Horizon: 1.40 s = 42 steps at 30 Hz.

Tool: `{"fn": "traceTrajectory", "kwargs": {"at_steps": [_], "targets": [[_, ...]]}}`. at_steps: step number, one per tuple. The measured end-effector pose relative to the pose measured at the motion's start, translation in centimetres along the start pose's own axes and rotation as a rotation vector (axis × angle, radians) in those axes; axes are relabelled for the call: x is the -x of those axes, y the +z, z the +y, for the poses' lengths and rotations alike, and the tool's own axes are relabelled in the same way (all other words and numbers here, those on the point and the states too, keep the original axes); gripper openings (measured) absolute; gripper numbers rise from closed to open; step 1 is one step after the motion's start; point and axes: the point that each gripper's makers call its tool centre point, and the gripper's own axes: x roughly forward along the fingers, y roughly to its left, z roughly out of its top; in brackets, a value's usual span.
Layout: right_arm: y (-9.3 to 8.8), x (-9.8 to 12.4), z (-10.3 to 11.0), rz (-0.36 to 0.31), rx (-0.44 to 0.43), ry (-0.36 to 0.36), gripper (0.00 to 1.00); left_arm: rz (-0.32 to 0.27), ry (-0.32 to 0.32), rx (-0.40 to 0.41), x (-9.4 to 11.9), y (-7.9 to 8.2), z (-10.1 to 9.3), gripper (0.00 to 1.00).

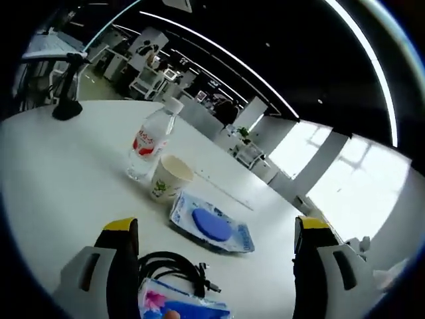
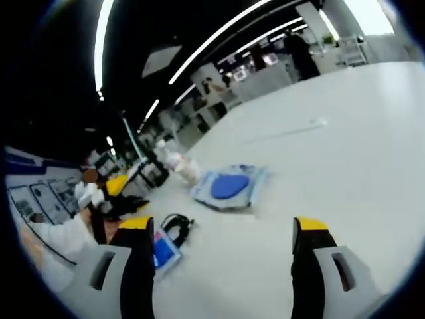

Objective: Arrange the tabletop items into an orderly group along one side of the table until the central work area is clear of visible clutter.

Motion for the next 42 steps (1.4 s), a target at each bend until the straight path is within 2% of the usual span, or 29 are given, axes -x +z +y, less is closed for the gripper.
{"fn": "traceTrajectory", "kwargs": {"at_steps": [6,11,14,18,27,30,37,42], "targets": [[-1.0,2.4,0.5,0.019,0.014,0.011,0.89,0.031,0.043,-0.018,1.7,-1.1,1.3,1.00],[-2.5,4.2,-0.3,0.059,0.004,-0.019,0.85,0.095,0.085,0.027,2.8,-3.4,3.1,1.00],[-2.9,4.9,-1.0,0.077,-0.013,-0.046,0.83,0.094,0.099,0.037,3.2,-3.7,3.6,1.00],[-2.8,5.3,-1.8,0.070,-0.019,-0.073,0.83,0.085,0.114,0.073,3.4,-3.7,4.3,1.00],[-2.7,4.8,-1.5,0.077,-0.034,-0.067,0.80,0.082,0.128,0.073,2.9,-3.4,4.6,0.98],[-2.8,4.8,-1.3,0.081,-0.033,-0.064,0.80,0.111,0.134,0.056,2.9,-3.6,4.5,0.97],[-3.5,4.7,-1.4,0.097,-0.067,-0.064,0.78,0.096,0.114,0.006,2.3,-1.6,3.5,0.95],[-3.7,4.5,-1.1,0.103,-0.065,-0.055,0.77,0.125,0.118,-0.026,2.1,-1.8,3.8,0.92]]}}
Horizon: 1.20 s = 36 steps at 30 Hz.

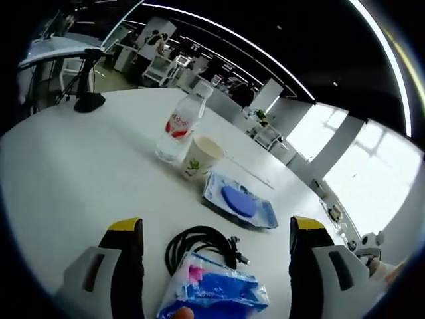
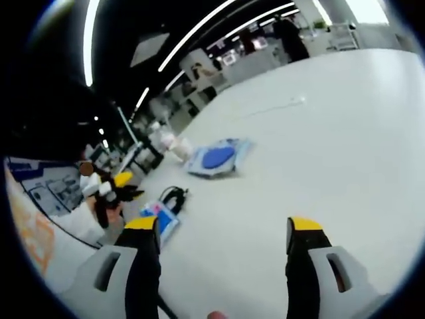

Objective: Arrange the tabletop items into an orderly group along one side of the table until the central work area is clear of visible clutter.

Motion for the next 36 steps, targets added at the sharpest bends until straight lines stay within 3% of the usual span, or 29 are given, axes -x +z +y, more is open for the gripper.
{"fn": "traceTrajectory", "kwargs": {"at_steps": [8,21,32,36], "targets": [[-0.5,-0.6,0.9,0.033,-0.001,0.031,0.75,0.026,0.028,0.029,0.6,-1.4,0.8,0.89],[-0.5,-4.8,6.1,0.151,0.130,0.171,0.72,0.008,0.079,0.064,2.9,-2.4,2.7,0.87],[-1.0,-9.2,11.1,0.247,0.258,0.262,0.67,0.093,0.112,-0.030,3.3,-4.7,3.4,0.79],[-2.8,-10.2,12.6,0.301,0.278,0.287,0.65,0.153,0.096,-0.034,3.1,-6.4,3.4,0.74]]}}
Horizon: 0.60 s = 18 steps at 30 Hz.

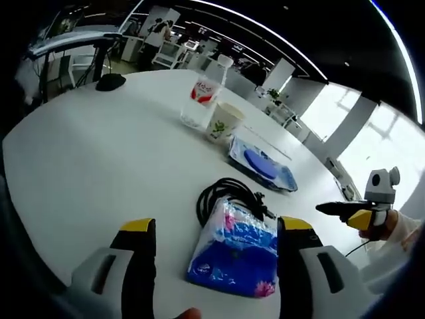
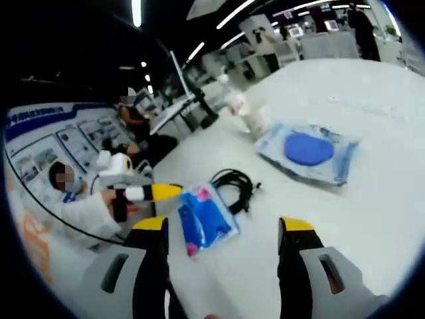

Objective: Arrange the tabletop items into an orderly group along one side of the table until the central work area is clear of visible clutter.

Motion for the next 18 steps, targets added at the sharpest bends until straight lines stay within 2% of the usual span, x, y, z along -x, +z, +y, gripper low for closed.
{"fn": "traceTrajectory", "kwargs": {"at_steps": [5,7,9,10,12,16,18], "targets": [[-2.3,-1.1,1.5,0.071,0.004,0.027,0.59,0.064,-0.005,-0.026,-0.5,-1.6,-0.2,0.74],[-3.4,-1.2,2.1,0.091,-0.010,0.039,0.58,0.084,0.002,-0.035,-0.7,-2.2,0.0,0.71],[-4.3,-1.2,2.4,0.113,-0.022,0.050,0.58,0.077,0.010,-0.054,-0.7,-2.3,0.1,0.61],[-4.7,-1.1,2.3,0.125,-0.028,0.050,0.57,0.095,0.014,-0.048,-0.6,-2.6,0.2,0.57],[-5.0,-1.0,2.1,0.132,-0.045,0.046,0.57,0.081,0.022,-0.058,-0.6,-2.6,0.4,0.49],[-4.8,-0.6,0.9,0.106,-0.145,0.026,0.57,0.096,0.019,-0.067,-0.5,-3.2,0.5,0.22],[-4.6,-0.2,0.3,0.090,-0.171,0.011,0.57,0.085,0.027,-0.064,-0.4,-3.1,0.6,0.20]]}}
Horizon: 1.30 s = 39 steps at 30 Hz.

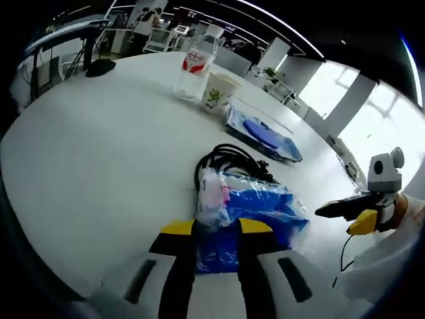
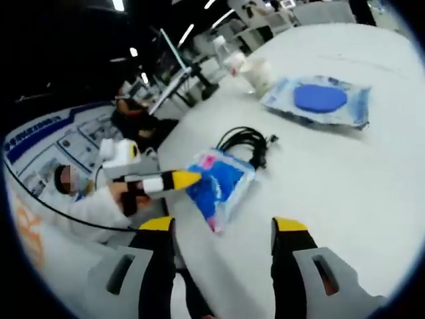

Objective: Arrange the tabletop items into an orderly group along one side of the table until the central work area is clear of visible clutter.

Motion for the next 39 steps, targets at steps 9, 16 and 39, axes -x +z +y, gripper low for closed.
{"fn": "traceTrajectory", "kwargs": {"at_steps": [9,16,39], "targets": [[0.2,0.8,-0.7,-0.035,-0.079,-0.011,0.56,-0.125,-0.029,0.194,1.5,2.0,-0.8,0.08],[2.6,1.2,1.7,-0.117,-0.104,0.068,0.58,-0.203,-0.106,0.199,2.7,5.0,-4.9,0.06],[7.2,8.5,-1.5,-0.459,-0.335,0.049,0.33,-0.189,-0.312,0.056,1.0,7.6,-16.3,0.02]]}}
